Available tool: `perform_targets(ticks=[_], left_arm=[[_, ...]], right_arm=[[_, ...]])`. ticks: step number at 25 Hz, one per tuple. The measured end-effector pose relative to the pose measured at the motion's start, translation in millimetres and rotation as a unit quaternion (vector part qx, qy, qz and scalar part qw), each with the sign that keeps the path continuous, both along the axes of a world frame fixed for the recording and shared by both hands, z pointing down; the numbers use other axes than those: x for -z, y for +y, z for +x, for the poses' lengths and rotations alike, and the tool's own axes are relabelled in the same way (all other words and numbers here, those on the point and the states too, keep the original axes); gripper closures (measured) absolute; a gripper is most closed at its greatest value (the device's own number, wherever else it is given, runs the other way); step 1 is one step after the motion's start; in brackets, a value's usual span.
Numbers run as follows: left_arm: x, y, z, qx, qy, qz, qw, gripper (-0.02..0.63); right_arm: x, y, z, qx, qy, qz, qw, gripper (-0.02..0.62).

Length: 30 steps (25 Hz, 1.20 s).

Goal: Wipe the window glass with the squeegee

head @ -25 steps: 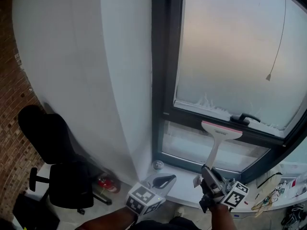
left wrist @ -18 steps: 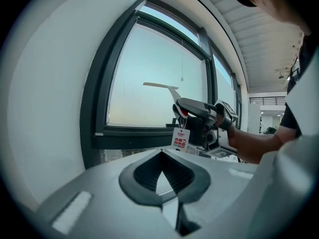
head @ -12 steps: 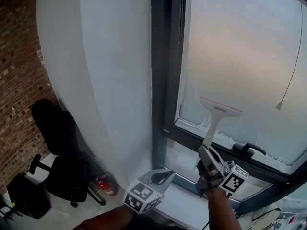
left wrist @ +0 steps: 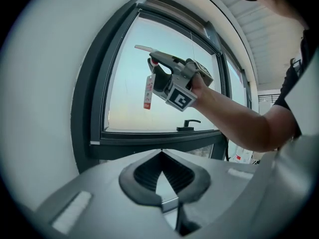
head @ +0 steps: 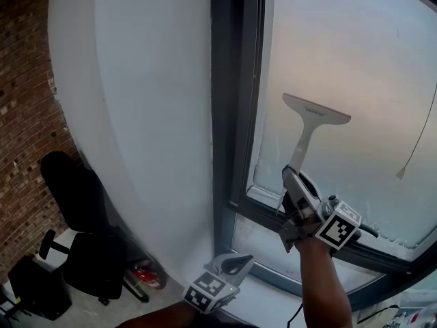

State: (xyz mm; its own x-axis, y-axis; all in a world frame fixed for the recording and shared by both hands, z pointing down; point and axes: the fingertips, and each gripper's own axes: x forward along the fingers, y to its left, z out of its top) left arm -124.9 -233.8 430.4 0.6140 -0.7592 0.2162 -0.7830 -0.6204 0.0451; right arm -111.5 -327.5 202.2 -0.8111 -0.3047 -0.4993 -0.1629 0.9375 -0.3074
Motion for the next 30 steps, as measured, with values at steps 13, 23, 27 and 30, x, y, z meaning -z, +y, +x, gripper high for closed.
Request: perform_targets(ticks=[13, 23, 27, 30], left_arm=[[-4.8, -29.3, -26.6, -0.052, -0.006, -0.007, 0.9986, 0.605], [-2.4, -34.6, -31.7, -0.075, 0.001, -0.001, 0.9972, 0.605], [-5.2, -36.4, -34.6, -0.075, 0.009, -0.007, 0.9971, 0.605], [-7.6, -37.7, -34.7, -0.074, 0.008, -0.010, 0.9971, 0.605]], right_arm=[[48.1, -58.3, -36.0, -0.035, 0.024, 0.026, 0.999, 0.502], [16.0, -61.8, -42.0, -0.023, 0.016, 0.001, 1.000, 0.503], [-0.2, -56.6, -40.0, -0.002, 0.012, -0.016, 1.000, 0.503], [-15.9, -55.1, -38.4, 0.005, 0.021, -0.026, 0.999, 0.503]])
